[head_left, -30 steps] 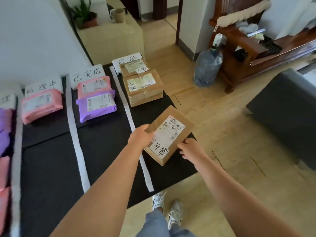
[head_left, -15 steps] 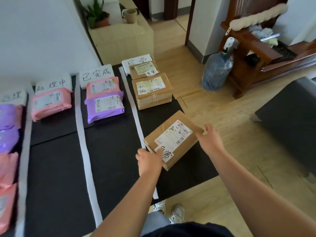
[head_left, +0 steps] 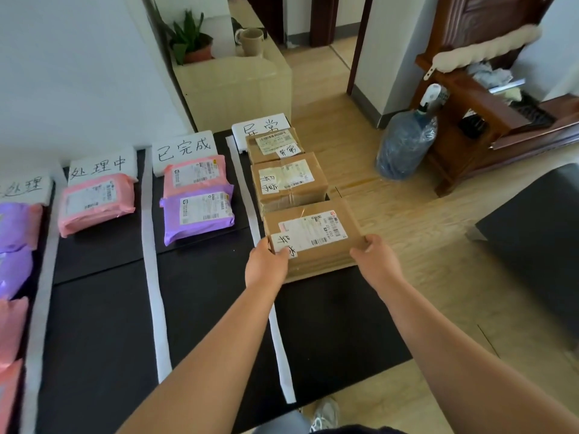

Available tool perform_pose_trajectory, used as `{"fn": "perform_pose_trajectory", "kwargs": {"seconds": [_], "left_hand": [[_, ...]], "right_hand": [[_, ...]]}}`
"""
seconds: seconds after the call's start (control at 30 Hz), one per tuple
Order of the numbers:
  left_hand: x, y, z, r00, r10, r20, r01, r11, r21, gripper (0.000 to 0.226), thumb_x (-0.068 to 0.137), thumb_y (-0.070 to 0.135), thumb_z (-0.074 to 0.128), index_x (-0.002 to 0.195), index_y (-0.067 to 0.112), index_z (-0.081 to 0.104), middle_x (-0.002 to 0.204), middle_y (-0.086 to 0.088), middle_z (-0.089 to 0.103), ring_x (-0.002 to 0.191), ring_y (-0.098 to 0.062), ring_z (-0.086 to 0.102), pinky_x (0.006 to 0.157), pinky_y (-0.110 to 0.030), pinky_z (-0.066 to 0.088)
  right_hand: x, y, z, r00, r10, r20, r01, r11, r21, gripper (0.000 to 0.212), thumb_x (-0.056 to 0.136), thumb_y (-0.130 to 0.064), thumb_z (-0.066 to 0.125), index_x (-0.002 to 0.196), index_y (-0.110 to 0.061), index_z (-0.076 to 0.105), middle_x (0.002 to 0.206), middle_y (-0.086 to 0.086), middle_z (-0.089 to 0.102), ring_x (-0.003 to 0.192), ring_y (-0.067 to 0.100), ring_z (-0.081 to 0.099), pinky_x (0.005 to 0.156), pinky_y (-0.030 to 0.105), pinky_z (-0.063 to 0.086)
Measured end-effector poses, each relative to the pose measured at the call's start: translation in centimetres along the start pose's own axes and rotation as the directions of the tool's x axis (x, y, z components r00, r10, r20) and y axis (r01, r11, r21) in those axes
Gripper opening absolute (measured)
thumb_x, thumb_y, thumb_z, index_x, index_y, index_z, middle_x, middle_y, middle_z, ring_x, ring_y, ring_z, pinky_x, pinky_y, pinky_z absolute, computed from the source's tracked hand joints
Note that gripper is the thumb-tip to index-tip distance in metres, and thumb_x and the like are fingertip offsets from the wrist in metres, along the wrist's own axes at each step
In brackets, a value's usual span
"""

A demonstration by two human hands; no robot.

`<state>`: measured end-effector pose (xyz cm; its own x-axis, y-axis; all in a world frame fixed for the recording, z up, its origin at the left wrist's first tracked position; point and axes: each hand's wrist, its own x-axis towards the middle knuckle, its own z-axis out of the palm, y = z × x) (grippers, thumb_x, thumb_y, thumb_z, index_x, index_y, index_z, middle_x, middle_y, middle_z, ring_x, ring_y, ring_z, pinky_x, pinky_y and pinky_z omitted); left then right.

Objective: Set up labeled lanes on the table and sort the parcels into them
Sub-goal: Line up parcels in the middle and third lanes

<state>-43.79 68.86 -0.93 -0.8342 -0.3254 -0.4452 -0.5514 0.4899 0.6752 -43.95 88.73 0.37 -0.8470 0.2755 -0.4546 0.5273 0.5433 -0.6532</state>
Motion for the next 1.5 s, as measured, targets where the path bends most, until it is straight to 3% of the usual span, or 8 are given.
{"fn": "perform_pose_trajectory", "kwargs": {"seconds": [0.5,0.73,0.9,1.0,1.1,1.23,1.4,1.5], "left_hand": [[2.1,-0.5,-0.5,0.997,0.035,0.064,-0.033,0.999,-0.028,0.043,0.099,0.022,0.050,0.140,0.030,0.041,0.134,0.002,0.056,0.088,-0.008,0.055,0.058,-0.021,0.045],[-0.9,-1.4,-1.3,0.999,0.029,0.032,-0.029,1.000,0.006,0.053,0.098,0.024,0.055,0.147,0.028,0.035,0.145,-0.004,0.047,0.102,-0.015,0.060,0.063,-0.018,0.048],[-5.1,-1.1,-2.1,0.999,0.026,-0.038,-0.024,0.998,0.054,0.066,0.099,0.028,0.057,0.155,0.026,0.022,0.157,-0.007,0.032,0.133,-0.025,0.048,0.094,-0.034,0.049],[-7.9,-1.5,-2.8,0.996,0.046,-0.079,-0.042,0.998,0.054,0.063,0.099,0.026,0.056,0.154,0.025,0.025,0.155,-0.006,0.035,0.130,-0.022,0.050,0.098,-0.035,0.048],[-10.3,-2.9,-4.0,0.989,0.036,-0.143,-0.030,0.998,0.049,0.064,0.099,0.025,0.056,0.154,0.027,0.024,0.156,-0.004,0.033,0.129,-0.022,0.050,0.101,-0.039,0.051],[-13.8,-6.6,-6.5,0.968,0.028,-0.248,-0.011,0.998,0.066,0.060,0.099,0.030,0.055,0.153,0.026,0.029,0.156,-0.001,0.035,0.134,-0.022,0.046,0.106,-0.041,0.047],[-17.5,-11.7,-10.4,0.920,-0.009,-0.393,0.046,0.995,0.087,0.053,0.102,0.038,0.045,0.151,0.023,0.034,0.154,0.000,0.039,0.139,-0.022,0.037,0.114,-0.042,0.034],[-19.2,-14.8,-13.3,0.881,-0.081,-0.466,0.095,0.996,0.006,0.052,0.102,0.038,0.045,0.151,0.024,0.035,0.155,0.001,0.038,0.141,-0.022,0.036,0.115,-0.045,0.034]], "right_hand": [[0.9,-2.5,0.2,0.997,-0.027,0.072,0.029,0.999,-0.029,0.055,0.101,-0.016,0.051,0.153,-0.020,0.032,0.148,0.006,0.048,0.124,0.025,0.054,0.082,0.029,0.040],[-1.3,-2.4,-0.5,0.994,-0.098,0.038,0.099,0.995,-0.003,0.047,0.100,-0.019,0.053,0.146,-0.022,0.043,0.134,0.000,0.058,0.079,0.003,0.051,0.058,0.015,0.036],[-4.7,-2.9,-0.7,0.976,-0.201,0.083,0.203,0.979,-0.021,0.052,0.098,-0.026,0.057,0.147,-0.027,0.041,0.096,-0.015,0.055,0.090,0.014,0.066,0.069,0.030,0.057],[-6.8,-2.9,-0.3,0.942,-0.306,0.135,0.318,0.945,-0.075,0.050,0.098,-0.030,0.057,0.146,-0.028,0.043,0.118,-0.006,0.060,0.077,0.007,0.061,0.059,0.022,0.051],[-9.1,-3.1,0.9,0.903,-0.387,0.187,0.410,0.906,-0.103,0.050,0.098,-0.030,0.058,0.146,-0.027,0.044,0.141,-0.002,0.052,0.106,0.009,0.059,0.077,0.019,0.044],[-13.3,-3.7,3.7,0.844,-0.447,0.295,0.501,0.855,-0.137,0.049,0.097,-0.028,0.060,0.144,-0.027,0.046,0.146,-0.002,0.050,0.132,0.016,0.049,0.105,0.035,0.042],[-17.7,-5.4,6.9,0.740,-0.524,0.420,0.621,0.773,-0.130,0.048,0.099,-0.028,0.058,0.145,-0.027,0.046,0.147,-0.003,0.048,0.111,0.006,0.052,0.089,0.024,0.042],[-20.2,-7.0,9.3,0.693,-0.559,0.455,0.670,0.733,-0.119,0.047,0.099,-0.029,0.058,0.144,-0.027,0.047,0.148,-0.003,0.047,0.129,0.014,0.050,0.097,0.029,0.043]]}}
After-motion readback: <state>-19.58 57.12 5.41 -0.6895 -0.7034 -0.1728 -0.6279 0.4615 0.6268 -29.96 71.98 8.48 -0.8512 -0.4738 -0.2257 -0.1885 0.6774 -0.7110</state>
